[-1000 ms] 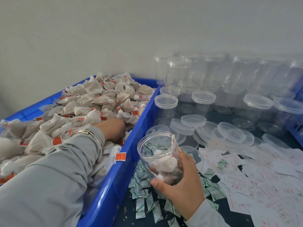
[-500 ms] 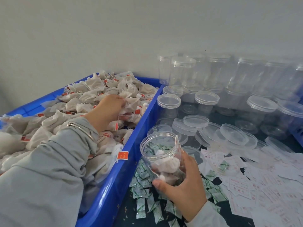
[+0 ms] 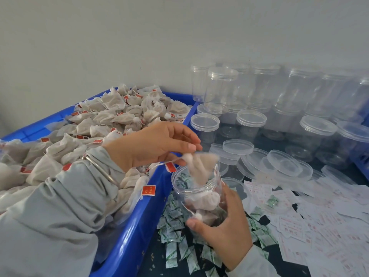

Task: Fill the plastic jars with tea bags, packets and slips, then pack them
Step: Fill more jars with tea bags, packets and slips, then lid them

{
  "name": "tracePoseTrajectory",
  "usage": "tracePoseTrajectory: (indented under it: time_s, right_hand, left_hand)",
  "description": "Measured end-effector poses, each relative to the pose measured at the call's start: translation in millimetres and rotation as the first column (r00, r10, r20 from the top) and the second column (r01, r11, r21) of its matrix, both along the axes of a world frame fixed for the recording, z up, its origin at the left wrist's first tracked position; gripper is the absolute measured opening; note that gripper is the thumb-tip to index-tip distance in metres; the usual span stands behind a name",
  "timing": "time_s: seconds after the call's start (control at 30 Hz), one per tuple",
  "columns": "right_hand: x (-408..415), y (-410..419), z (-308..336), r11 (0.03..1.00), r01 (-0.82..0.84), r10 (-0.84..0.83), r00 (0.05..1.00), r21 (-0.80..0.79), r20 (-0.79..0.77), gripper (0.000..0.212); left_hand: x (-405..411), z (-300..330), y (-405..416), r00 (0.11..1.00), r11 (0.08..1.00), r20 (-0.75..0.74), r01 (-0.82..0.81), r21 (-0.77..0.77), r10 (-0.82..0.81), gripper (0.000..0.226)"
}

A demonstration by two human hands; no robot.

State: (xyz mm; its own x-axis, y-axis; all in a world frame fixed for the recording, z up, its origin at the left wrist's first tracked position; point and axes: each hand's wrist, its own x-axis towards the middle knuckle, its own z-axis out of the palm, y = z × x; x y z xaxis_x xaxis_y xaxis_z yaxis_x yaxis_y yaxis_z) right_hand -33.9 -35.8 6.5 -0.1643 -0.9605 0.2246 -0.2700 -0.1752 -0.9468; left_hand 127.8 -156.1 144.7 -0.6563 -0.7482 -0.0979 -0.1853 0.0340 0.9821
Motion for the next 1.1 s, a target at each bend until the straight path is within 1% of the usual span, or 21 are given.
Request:
tracePoseTrajectory:
  time_s: [0.07,0.13,0.2,0.23,0.27,0.3,0.33,0.37,0.4,0.43,0.47,0.5,0.53,0.57,0.6,0.63,0.67,0.83,0.97,1.03,1.1]
  right_hand:
    - [-0.4,0.2,-0.5,1.0,0.007,-0.007,1.0,0.01,-0.01,0.099]
    - [-0.3,0.9,-1.2,1.0,0.002,-0.002,0.999,0.009,-0.05,0.096]
    - [-0.5,1.2,-1.6,1.0,0.001,-0.001,0.999,0.001,-0.044,0.094]
    - [-0.4,1.1,-1.5,1.0,0.004,-0.004,1.0,-0.002,-0.027,0.094]
    - [-0.3,0.7,-1.4,1.0,0.005,-0.006,1.0,-0.006,-0.016,0.094]
    - [-0.1,0.4,-1.1,1.0,0.002,-0.002,1.0,-0.009,-0.01,0.095]
    - [0.1,0.4,-0.8,1.0,-0.004,0.004,1.0,-0.007,-0.007,0.095]
    - [0.1,0.5,-0.4,1.0,-0.009,0.009,1.0,-0.004,-0.005,0.096]
    - [0.0,1.1,-0.1,1.0,-0.015,0.015,1.0,-0.001,-0.001,0.096]
    - [0.2,1.7,0.4,1.0,-0.02,0.02,1.0,0.004,-0.001,0.096]
    - [0.4,2.4,1.0,1.0,-0.027,0.027,1.0,0.008,-0.006,0.096]
    - [0.8,3.0,1.5,0.999,-0.032,0.032,0.999,0.01,-0.011,0.097]
    - [1.3,3.4,1.6,0.999,-0.035,0.035,0.999,0.009,-0.013,0.098]
    - [1.2,3.7,2.0,0.999,-0.035,0.035,0.999,0.006,-0.008,0.099]
    - [1.4,3.6,2.5,0.999,-0.035,0.035,0.999,0.003,0.003,0.098]
    - [1.1,3.4,3.1,0.999,-0.035,0.035,0.999,0.001,0.013,0.098]
    - [1.1,3.2,3.6,0.999,-0.036,0.036,0.999,0.002,0.013,0.098]
    - [0.1,2.2,3.9,1.0,-0.023,0.023,1.0,0.004,-0.012,0.097]
    - [-0.2,1.2,3.4,1.0,-0.014,0.014,1.0,-0.006,0.0,0.097]
    - [-0.2,0.8,3.6,1.0,-0.013,0.013,1.0,-0.009,-0.004,0.098]
    - [-0.3,0.7,4.0,1.0,-0.016,0.015,1.0,-0.008,-0.012,0.097]
  left_hand:
    - [0.6,0.3,0.1,1.0,1.0,-0.002,0.001,0.003,-0.001,0.025]
    - [3.7,2.6,-3.0,0.997,0.998,-0.042,-0.061,-0.006,0.061,0.02]
    - [9.2,5.8,-10.1,0.971,0.977,-0.122,-0.21,-0.03,0.205,0.011]
    - [13.8,7.0,-15.2,0.94,0.951,-0.165,-0.308,-0.029,0.299,0.006]
    - [19.1,7.0,-21.2,0.901,0.914,-0.189,-0.404,-0.037,0.391,0.008]
    - [24.2,5.9,-27.2,0.866,0.871,-0.177,-0.486,-0.072,0.468,0.012]
    - [29.1,2.4,-33.7,0.835,0.819,-0.12,-0.55,-0.161,0.537,0.015]
    - [33.5,-2.4,-39.4,0.797,0.755,-0.007,-0.574,-0.316,0.604,0.017]
    - [37.3,-8.1,-44.2,0.739,0.693,0.145,-0.517,-0.503,0.657,0.018]
    - [40.9,-15.0,-48.1,0.656,0.656,0.309,-0.382,-0.651,0.689,0.016]
    - [43.6,-21.5,-50.5,0.561,0.665,0.466,-0.219,-0.714,0.685,0.013]
    - [45.7,-27.1,-51.0,0.46,0.709,0.606,-0.077,-0.701,0.649,0.014]
    - [47.9,-31.9,-50.5,0.359,0.765,0.719,0.019,-0.643,0.595,0.022]
    - [50.1,-35.0,-50.1,0.276,0.812,0.794,0.071,-0.579,0.542,0.03]
    - [52.1,-36.1,-49.3,0.22,0.841,0.834,0.092,-0.534,0.506,0.036]
    - [54.0,-35.8,-49.2,0.192,0.852,0.849,0.094,-0.515,0.492,0.041]
    - [54.9,-34.9,-49.3,0.182,0.854,0.852,0.087,-0.512,0.492,0.041]
    - [54.7,-33.7,-51.4,0.155,0.823,0.823,0.08,-0.562,0.547,0.028]
    - [55.5,-31.5,-54.6,0.126,0.801,0.804,0.087,-0.593,0.582,0.026]
    - [56.6,-29.0,-58.0,0.147,0.772,0.768,0.036,-0.634,0.624,0.029]
    - [56.4,-26.1,-61.6,0.208,0.699,0.68,-0.031,-0.714,0.704,0.031]
